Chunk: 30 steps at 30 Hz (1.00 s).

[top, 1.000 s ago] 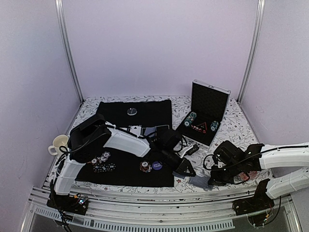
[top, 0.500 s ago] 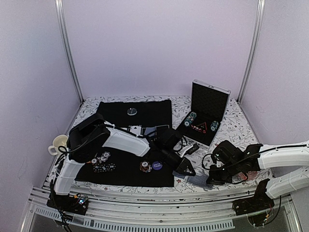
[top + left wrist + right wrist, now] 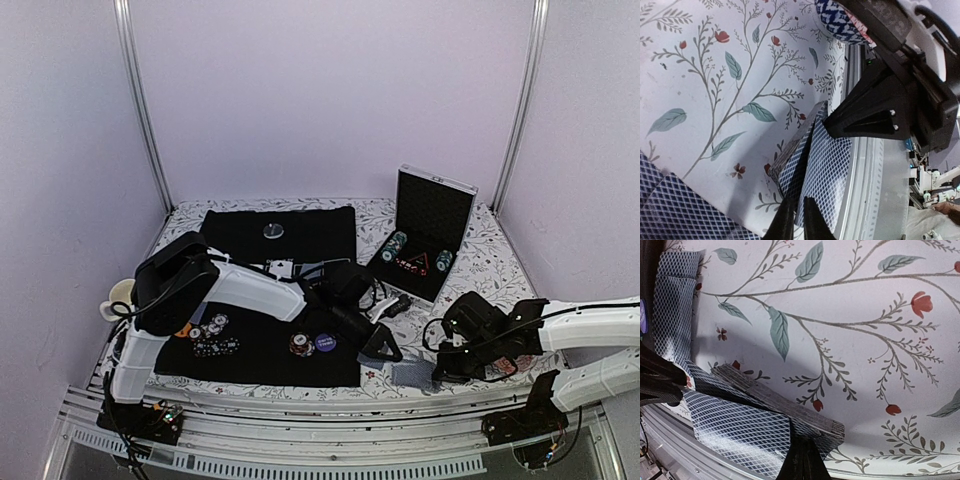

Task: Distribute texas hold em gaming equipment
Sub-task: Adjust the face-down deck piles at the corner of the board, then pick up the poker card from the face-down deck piles.

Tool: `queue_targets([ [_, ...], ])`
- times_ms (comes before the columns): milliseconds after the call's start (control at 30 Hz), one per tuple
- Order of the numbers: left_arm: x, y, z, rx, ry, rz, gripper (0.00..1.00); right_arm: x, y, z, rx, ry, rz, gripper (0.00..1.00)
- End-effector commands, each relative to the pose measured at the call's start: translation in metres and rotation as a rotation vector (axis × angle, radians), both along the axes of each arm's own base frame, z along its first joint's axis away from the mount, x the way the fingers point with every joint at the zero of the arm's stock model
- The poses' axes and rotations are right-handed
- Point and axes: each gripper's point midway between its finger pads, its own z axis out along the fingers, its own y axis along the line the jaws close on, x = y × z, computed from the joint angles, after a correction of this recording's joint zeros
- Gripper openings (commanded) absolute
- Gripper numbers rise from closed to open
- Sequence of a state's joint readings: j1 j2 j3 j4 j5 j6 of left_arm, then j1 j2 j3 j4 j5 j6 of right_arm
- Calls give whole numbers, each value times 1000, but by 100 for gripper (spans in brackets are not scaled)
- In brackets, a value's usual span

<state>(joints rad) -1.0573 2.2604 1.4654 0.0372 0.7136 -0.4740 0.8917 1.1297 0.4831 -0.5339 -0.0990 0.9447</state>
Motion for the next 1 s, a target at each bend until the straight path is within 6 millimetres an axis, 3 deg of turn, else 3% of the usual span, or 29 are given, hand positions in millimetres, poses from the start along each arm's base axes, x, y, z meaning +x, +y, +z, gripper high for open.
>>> queue_targets([
  [0,2,4,13,-14,-23,2,11,0,-6,-7,-32,-2,-3,4],
  [133,4,6,10,-5,-22,5,27,-1,-10,-8,-45,3,-10,4],
  [400,-5,14,9,4,6,3,36,2,-1,-3,-9,-11,7,4],
  [567,-11,17,0,21,36,-5,33,1,1,-5,-8,-3,16,4],
  [967,-13,14,13,-12,15,-24,14,3,13,-4,53,-11,28,4],
])
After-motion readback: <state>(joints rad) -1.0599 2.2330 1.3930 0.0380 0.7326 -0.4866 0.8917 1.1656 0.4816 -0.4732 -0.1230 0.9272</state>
